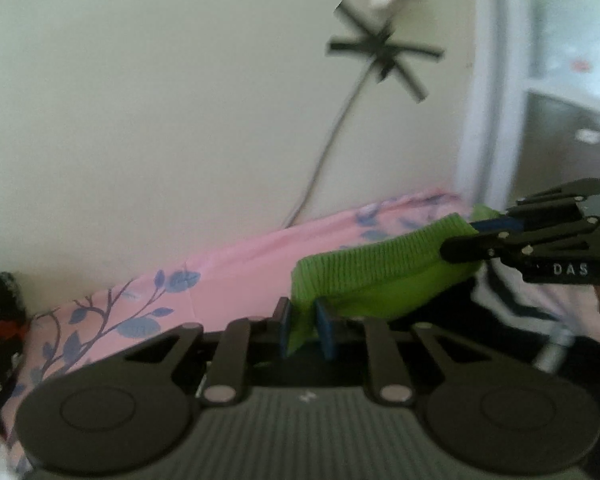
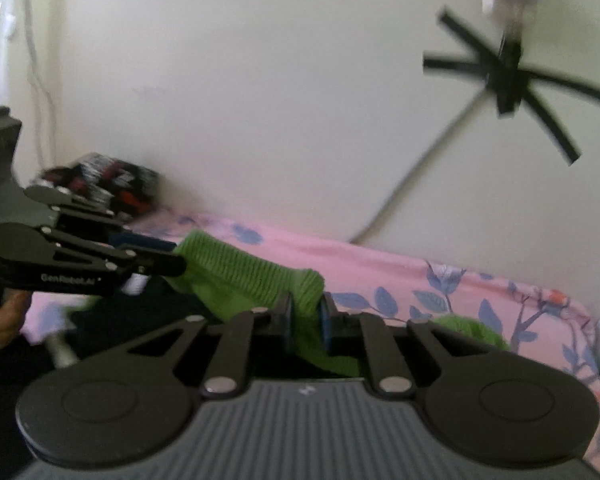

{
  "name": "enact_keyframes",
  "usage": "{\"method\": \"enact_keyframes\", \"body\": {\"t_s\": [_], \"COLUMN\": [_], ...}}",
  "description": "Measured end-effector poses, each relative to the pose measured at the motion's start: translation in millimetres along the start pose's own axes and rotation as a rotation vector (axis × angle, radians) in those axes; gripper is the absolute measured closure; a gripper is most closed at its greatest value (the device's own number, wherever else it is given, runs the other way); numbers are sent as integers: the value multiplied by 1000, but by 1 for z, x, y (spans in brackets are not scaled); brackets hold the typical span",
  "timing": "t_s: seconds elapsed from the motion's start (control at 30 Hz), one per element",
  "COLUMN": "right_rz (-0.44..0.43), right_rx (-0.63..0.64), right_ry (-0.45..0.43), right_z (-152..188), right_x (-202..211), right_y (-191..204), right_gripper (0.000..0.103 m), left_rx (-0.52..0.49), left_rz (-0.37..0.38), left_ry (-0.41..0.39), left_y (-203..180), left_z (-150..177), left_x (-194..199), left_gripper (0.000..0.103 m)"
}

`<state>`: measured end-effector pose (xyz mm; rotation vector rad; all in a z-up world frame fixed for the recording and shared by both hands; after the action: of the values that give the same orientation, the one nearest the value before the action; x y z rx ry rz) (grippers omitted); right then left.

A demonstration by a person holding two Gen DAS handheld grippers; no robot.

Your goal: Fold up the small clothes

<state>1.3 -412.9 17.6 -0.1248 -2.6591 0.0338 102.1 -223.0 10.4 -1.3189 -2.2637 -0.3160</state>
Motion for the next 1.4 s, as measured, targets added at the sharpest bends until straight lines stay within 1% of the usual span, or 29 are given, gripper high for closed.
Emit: {"method": "enact_keyframes", "body": {"t_s": [0.1, 0.17, 0.3, 0.37, 0.47, 0.57, 0.6, 0.63, 0.67, 0.7, 0.77, 0.83, 0.87, 0.93, 0.97, 1.0, 1.03, 1.07, 1.1, 1.13, 1.17, 1.2, 1.23, 1.27, 1.3, 1.33, 1.37, 1.4], "right_rz": [-11, -13, 6, 27, 46, 84, 91, 75, 58, 34, 1, 17, 44, 144, 182, 201, 206, 198, 205, 210, 232, 256, 266, 250, 233, 215, 207, 201], "right_rx": [0, 2, 30, 32, -19, -50, -47, -46, -44, -55, -106, -183, -226, -330, -378, -426, -463, -491, -506, -500, -476, -464, -483, -540, -585, -612, -623, -625], "right_ry": [-42, -52, -52, -49, -30, 15, 41, 60, 59, 56, 17, -44, -72, -102, -99, -84, -51, -5, 27, 24, 6, 0, 0, 22, 46, 49, 52, 52], "right_z": [15, 29, 71, 91, 121, 144, 151, 155, 156, 155, 150, 142, 139, 133, 133, 135, 138, 141, 145, 148, 150, 151, 155, 163, 170, 172, 170, 165], "right_x": [51, 82, 137, 156, 173, 171, 167, 165, 167, 172, 186, 201, 205, 204, 199, 190, 180, 169, 163, 163, 169, 174, 178, 177, 174, 171, 172, 173], "right_y": [15, 26, 58, 70, 81, 87, 88, 89, 89, 86, 75, 58, 48, 25, 14, 3, -4, -7, -5, 0, 5, 8, 6, -1, -9, -14, -15, -17], "right_gripper": [98, 99, 100, 100, 100, 99, 92, 86, 63, 51, 51, 51, 51, 49, 49, 56, 60, 84, 92, 93, 95, 96, 97, 100, 101, 101, 99, 93], "left_rx": [-23, -30, -3, 22, 44, 40, 46, 57, 72, 92, 153, 247, 302, 411, 462, 502, 535, 551, 547, 529, 498, 460, 437, 429, 429, 428, 419, 406], "left_rz": [30, 51, 103, 135, 166, 158, 149, 151, 161, 168, 147, 85, 54, -2, -12, -9, 1, 14, 16, -5, -51, -85, -102, -105, -106, -110, -113, -116], "left_ry": [-42, -54, -47, -33, -10, 36, 54, 68, 71, 66, 20, -39, -51, -34, -16, -2, 14, 34, 61, 93, 118, 137, 147, 149, 149, 155, 162, 164], "left_y": [-25, -40, -66, -77, -91, -95, -95, -92, -88, -82, -63, -35, -19, 9, 21, 30, 35, 38, 36, 33, 29, 25, 23, 23, 25, 26, 25, 24], "left_z": [18, 34, 72, 93, 120, 137, 141, 142, 145, 144, 137, 128, 125, 117, 114, 112, 110, 109, 108, 108, 110, 113, 117, 121, 121, 121, 119, 118], "left_x": [46, 71, 110, 122, 133, 131, 131, 132, 140, 147, 164, 178, 181, 175, 167, 159, 149, 139, 128, 119, 114, 109, 108, 106, 105, 106, 107, 110], "left_gripper": [89, 89, 89, 89, 88, 85, 85, 85, 80, 74, 30, 10, 9, 11, 15, 19, 30, 50, 63, 87, 92, 92, 92, 90, 88, 85, 83, 82]}}
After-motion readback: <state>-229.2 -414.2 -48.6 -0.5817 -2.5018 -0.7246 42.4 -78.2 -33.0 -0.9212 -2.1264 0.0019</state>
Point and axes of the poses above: each gripper's, at about its wrist camera, not at the fingertips, and x roughly against the way its jaws point, y to its left, z to its underside, the point moved 1 cm from there along -x, roughly the way its jaws point, and after that the axes turned 6 degrees about z, right-handed, at the moved point
